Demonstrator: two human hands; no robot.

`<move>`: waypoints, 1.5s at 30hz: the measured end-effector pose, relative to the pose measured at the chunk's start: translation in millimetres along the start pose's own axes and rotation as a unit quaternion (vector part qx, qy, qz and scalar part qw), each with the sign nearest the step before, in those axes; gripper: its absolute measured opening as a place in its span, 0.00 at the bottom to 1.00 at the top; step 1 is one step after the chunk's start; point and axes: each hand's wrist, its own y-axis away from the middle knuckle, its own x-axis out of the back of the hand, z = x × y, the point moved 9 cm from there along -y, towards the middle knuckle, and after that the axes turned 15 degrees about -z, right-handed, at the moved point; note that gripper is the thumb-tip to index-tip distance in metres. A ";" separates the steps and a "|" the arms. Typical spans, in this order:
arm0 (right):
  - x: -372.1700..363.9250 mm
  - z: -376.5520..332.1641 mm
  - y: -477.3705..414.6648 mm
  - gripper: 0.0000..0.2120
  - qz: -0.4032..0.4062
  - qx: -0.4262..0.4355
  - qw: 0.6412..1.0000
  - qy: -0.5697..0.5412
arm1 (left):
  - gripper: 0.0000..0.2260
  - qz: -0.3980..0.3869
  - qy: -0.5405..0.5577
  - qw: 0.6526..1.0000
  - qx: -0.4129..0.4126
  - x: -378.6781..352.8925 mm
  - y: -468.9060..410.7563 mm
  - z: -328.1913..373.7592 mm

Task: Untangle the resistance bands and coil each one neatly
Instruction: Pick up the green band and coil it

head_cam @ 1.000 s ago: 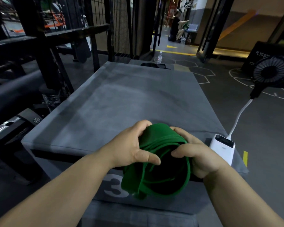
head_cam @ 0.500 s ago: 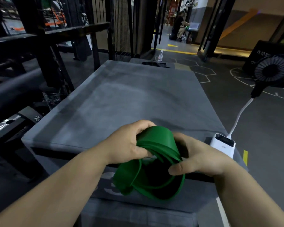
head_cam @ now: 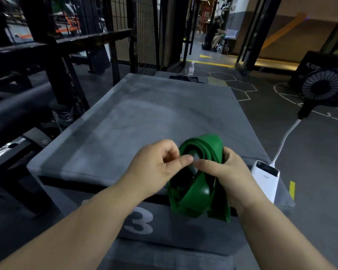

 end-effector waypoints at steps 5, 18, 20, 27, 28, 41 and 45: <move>-18.6 -8.2 1.2 0.34 -0.008 0.007 0.986 0.165 | 0.39 -0.079 0.112 0.986 0.097 -12.9 4.3 -14.3; -42.0 -67.9 19.2 0.23 0.084 0.115 0.937 0.321 | 0.15 -0.083 0.436 0.893 0.072 5.4 26.8 -35.5; -41.2 -65.3 13.1 0.25 0.038 0.098 0.944 0.312 | 0.20 -0.126 0.470 0.872 0.047 3.2 28.7 -31.2; -94.3 -44.5 15.7 0.21 -0.308 0.019 0.948 0.081 | 0.27 -0.211 0.465 0.859 0.042 -1.6 32.8 -22.4; -98.7 -44.7 18.5 0.17 -0.329 0.010 0.941 0.081 | 0.27 -0.210 0.453 0.865 0.048 -1.7 32.6 -24.2; -87.1 -27.9 14.9 0.13 -0.272 -0.052 0.958 -0.073 | 0.09 -0.157 0.386 0.909 0.033 2.4 18.8 -5.9; -73.3 -25.3 8.9 0.09 -0.180 -0.041 0.976 -0.118 | 0.18 -0.056 0.216 0.972 0.070 22.0 9.8 -17.2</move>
